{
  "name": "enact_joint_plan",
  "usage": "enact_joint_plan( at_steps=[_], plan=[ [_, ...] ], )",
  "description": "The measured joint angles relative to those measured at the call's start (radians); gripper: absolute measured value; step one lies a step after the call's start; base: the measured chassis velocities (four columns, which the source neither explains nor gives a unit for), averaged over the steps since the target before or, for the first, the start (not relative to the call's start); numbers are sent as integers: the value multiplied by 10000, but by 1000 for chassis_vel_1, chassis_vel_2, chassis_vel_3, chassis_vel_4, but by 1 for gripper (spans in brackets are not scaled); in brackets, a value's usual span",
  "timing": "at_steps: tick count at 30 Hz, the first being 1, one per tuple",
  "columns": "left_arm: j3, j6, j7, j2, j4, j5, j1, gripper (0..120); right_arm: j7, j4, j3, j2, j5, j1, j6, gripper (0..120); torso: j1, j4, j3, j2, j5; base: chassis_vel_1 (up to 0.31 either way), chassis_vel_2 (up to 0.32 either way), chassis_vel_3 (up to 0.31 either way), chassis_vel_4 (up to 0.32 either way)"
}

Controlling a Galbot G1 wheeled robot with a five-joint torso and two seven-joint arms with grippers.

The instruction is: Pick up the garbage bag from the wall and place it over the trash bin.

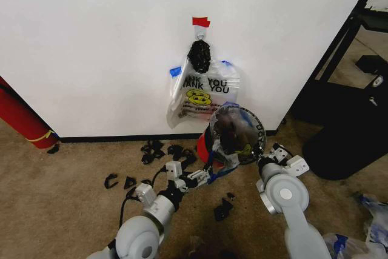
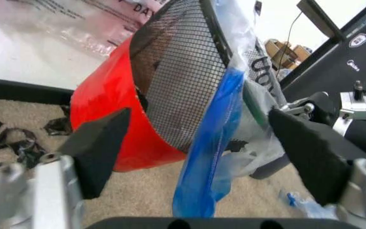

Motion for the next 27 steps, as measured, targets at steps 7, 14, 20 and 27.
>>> enact_joint_plan(
  at_steps=[7,14,20,27],
  plan=[
    [119,-8,39,-1,-1,-113,-168,56,-26,12,-62,89,-53,-93,-19,0,0,1,0,0,0,0,0,0,0],
    [259,15,-18,-53,87,-148,-240,31,-62,32,-106,154,-136,-124,-16,0,0,1,0,0,0,0,0,0,0],
    [252,-1,-175,-111,154,-199,-261,10,-190,44,-81,157,-227,-186,102,0,0,1,0,0,1,0,0,0,0],
    [235,-28,-401,-205,292,-189,-195,0,-231,128,-87,218,-227,-254,135,0,0,2,0,0,1,0,0,0,0]
  ],
)
